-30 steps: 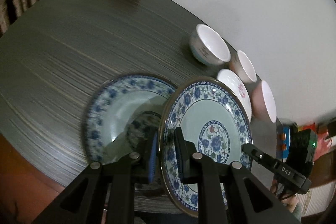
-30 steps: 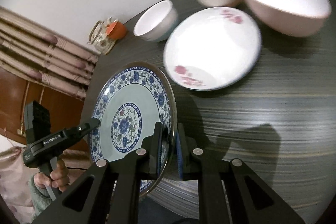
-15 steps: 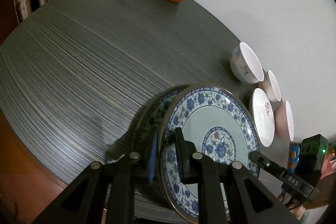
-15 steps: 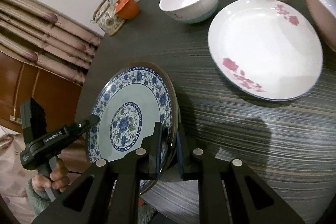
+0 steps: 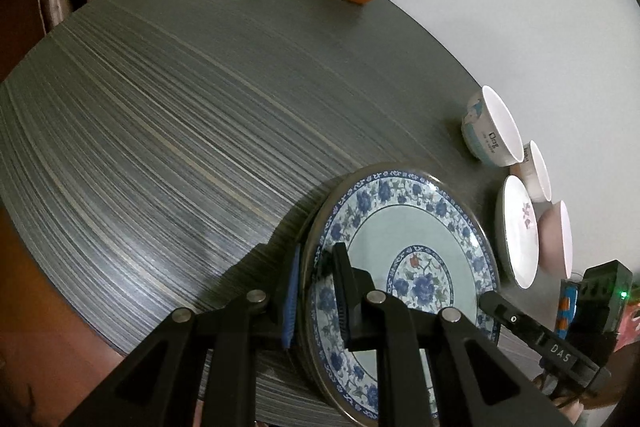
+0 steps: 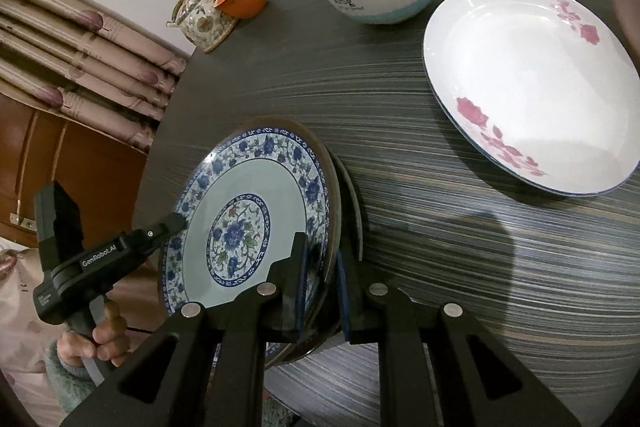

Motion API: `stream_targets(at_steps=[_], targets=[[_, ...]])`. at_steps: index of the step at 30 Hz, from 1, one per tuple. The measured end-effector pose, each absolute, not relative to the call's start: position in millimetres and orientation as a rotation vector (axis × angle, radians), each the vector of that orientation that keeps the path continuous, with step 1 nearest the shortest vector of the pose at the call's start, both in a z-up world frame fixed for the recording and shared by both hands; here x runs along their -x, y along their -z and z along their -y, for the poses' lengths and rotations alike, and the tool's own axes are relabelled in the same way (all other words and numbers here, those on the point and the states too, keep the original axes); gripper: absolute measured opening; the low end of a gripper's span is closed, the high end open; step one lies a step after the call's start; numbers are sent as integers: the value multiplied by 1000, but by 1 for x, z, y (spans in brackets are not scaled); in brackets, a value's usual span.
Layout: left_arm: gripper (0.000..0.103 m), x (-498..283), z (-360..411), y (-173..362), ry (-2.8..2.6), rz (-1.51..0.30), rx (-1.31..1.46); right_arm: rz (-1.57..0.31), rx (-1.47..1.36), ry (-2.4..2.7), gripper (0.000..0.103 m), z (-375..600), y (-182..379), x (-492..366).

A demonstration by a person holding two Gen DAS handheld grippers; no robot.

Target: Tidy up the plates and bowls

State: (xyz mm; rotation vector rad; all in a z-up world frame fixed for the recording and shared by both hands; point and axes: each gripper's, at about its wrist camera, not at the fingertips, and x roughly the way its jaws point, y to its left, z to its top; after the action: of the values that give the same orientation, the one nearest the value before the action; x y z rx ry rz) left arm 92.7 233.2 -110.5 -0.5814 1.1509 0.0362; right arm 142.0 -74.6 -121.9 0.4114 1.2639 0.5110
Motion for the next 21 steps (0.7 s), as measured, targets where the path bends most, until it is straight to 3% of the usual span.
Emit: stream_targets(at_steps=[11, 21], targets=[[18, -96, -223, 112, -65, -1143, 525, -1266, -330, -488, 20, 64, 121, -142], [23, -97, -214, 117, -76, -1125, 465, -1308, -259, -482, 53, 37, 114, -140]])
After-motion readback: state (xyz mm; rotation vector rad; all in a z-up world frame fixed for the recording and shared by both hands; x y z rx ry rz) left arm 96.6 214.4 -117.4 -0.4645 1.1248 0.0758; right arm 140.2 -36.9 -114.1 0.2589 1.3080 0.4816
